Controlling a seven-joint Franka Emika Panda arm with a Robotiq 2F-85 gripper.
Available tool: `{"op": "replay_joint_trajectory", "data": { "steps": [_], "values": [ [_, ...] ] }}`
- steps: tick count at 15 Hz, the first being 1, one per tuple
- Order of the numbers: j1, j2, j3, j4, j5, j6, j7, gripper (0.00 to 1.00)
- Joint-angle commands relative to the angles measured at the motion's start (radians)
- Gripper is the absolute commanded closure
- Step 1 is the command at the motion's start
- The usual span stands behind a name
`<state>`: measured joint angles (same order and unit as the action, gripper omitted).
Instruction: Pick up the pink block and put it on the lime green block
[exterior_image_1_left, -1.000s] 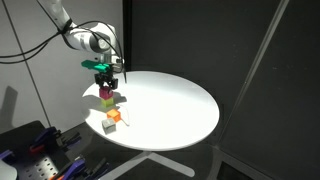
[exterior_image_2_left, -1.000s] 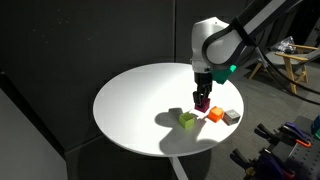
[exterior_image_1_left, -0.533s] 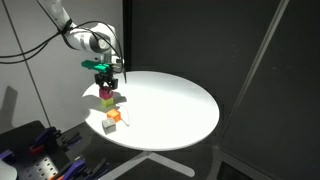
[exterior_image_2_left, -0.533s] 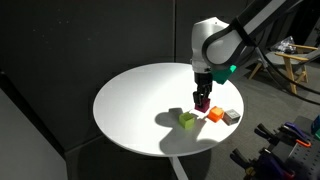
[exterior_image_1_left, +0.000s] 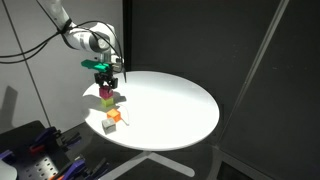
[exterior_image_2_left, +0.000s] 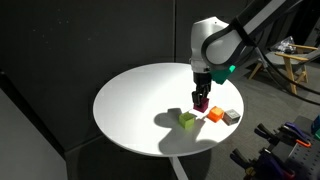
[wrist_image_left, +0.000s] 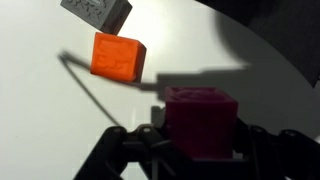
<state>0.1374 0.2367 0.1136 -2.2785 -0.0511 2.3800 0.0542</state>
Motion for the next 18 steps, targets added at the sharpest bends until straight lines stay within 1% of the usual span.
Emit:
{"op": "replay_joint_trajectory", "data": {
  "steps": [1, 7, 13, 18],
  "values": [
    [0.009, 0.011, 0.007, 0.028, -0.005, -0.001, -0.013, 0.73],
    [0.026, 0.053, 0.015, 0.082, -0.012, -0.013, -0.019, 0.73],
    [0.053, 0.125, 0.006, 0.160, -0.067, -0.037, 0.001, 0.73],
    [0.069, 0.170, 0.006, 0.203, -0.090, -0.048, 0.000, 0.73]
  ]
}}
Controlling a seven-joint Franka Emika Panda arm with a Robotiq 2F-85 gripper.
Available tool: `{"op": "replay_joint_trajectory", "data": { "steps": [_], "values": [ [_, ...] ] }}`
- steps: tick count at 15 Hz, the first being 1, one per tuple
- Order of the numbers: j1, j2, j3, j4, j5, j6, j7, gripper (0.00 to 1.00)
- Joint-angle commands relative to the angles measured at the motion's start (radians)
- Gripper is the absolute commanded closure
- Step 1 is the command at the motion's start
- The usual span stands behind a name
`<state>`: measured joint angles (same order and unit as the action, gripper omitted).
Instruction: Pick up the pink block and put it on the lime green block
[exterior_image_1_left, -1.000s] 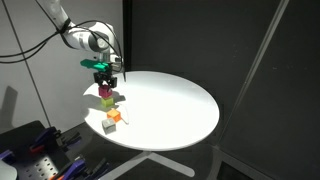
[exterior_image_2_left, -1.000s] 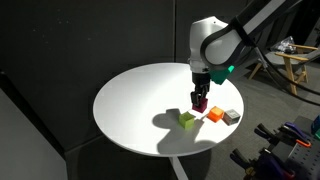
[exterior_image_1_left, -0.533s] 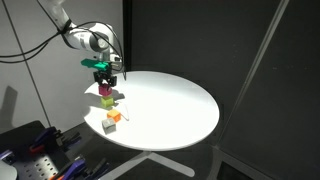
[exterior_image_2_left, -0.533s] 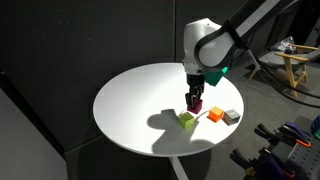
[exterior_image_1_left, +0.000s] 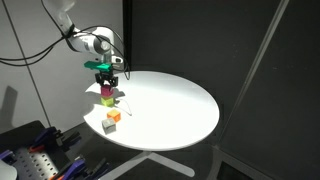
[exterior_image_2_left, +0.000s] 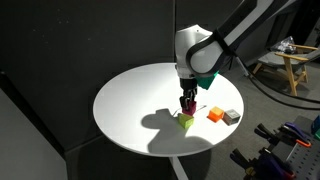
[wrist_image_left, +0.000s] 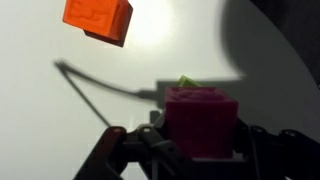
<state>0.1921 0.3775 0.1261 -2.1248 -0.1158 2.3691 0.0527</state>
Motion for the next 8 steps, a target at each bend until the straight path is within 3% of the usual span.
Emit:
{"op": "replay_joint_trajectory", "data": {
  "steps": [1, 8],
  "values": [
    [0.017, 0.039, -0.007, 0.056, -0.027, -0.041, 0.002, 0.73],
    [0.024, 0.074, -0.009, 0.086, -0.027, -0.060, -0.001, 0.73]
  ]
}}
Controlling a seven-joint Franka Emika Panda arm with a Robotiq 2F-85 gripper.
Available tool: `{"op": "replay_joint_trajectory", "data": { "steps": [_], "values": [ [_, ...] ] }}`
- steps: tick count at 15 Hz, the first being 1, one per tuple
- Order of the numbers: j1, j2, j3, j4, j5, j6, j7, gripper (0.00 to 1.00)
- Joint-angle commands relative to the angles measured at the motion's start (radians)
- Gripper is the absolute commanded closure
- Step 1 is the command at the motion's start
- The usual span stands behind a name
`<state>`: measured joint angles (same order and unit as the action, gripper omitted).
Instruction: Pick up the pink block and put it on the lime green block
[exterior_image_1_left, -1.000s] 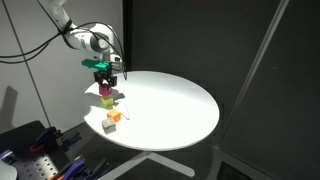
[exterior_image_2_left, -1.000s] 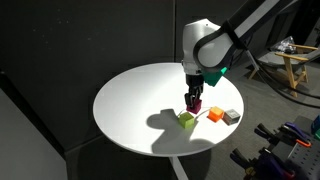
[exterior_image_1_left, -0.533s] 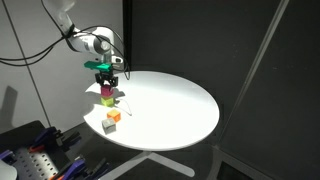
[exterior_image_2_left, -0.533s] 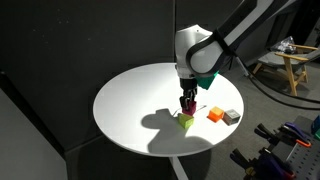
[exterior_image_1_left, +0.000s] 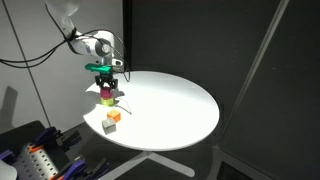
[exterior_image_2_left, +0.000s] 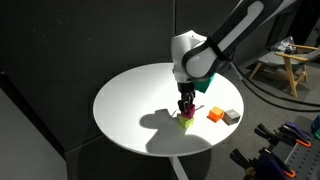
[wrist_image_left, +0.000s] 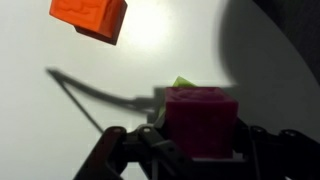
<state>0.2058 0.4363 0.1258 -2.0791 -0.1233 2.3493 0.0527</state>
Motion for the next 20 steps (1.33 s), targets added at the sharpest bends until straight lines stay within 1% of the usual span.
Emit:
{"op": "replay_joint_trajectory", "data": {
  "steps": [1, 3, 4, 5, 8, 13, 20],
  "values": [
    [0.010, 0.018, -0.009, 0.042, -0.020, -0.041, -0.001, 0.73],
    [0.010, 0.022, -0.010, 0.048, -0.019, -0.043, -0.001, 0.73],
    [0.009, 0.023, -0.010, 0.048, -0.017, -0.043, -0.001, 0.23],
    [0.009, 0.023, -0.010, 0.049, -0.017, -0.044, -0.002, 0.20],
    [0.009, 0.020, -0.009, 0.047, -0.016, -0.044, -0.003, 0.01],
    [0.002, -0.023, 0.002, 0.027, 0.009, -0.081, -0.002, 0.00],
    [-0.006, -0.135, 0.009, -0.020, 0.044, -0.154, 0.022, 0.00]
  ]
}}
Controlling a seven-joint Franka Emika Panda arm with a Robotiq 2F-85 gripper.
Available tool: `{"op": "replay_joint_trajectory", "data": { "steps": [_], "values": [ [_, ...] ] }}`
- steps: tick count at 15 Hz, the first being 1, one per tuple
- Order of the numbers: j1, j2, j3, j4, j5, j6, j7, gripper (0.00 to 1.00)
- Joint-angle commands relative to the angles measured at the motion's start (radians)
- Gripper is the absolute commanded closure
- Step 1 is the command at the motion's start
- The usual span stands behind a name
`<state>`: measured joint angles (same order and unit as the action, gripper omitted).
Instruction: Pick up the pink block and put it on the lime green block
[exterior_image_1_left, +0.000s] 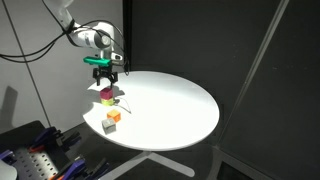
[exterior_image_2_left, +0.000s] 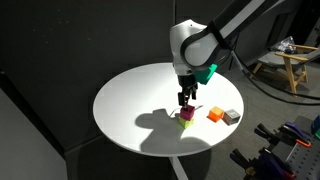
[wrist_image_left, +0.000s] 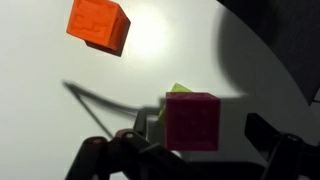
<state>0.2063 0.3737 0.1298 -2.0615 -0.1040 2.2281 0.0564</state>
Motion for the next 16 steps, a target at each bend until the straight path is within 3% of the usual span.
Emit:
{"op": "replay_joint_trajectory", "data": {
  "steps": [1, 16],
  "values": [
    [-0.008, -0.093, 0.004, -0.050, 0.031, -0.036, 0.026, 0.00],
    [-0.088, -0.418, -0.041, -0.276, 0.131, -0.029, 0.204, 0.00]
  ]
}}
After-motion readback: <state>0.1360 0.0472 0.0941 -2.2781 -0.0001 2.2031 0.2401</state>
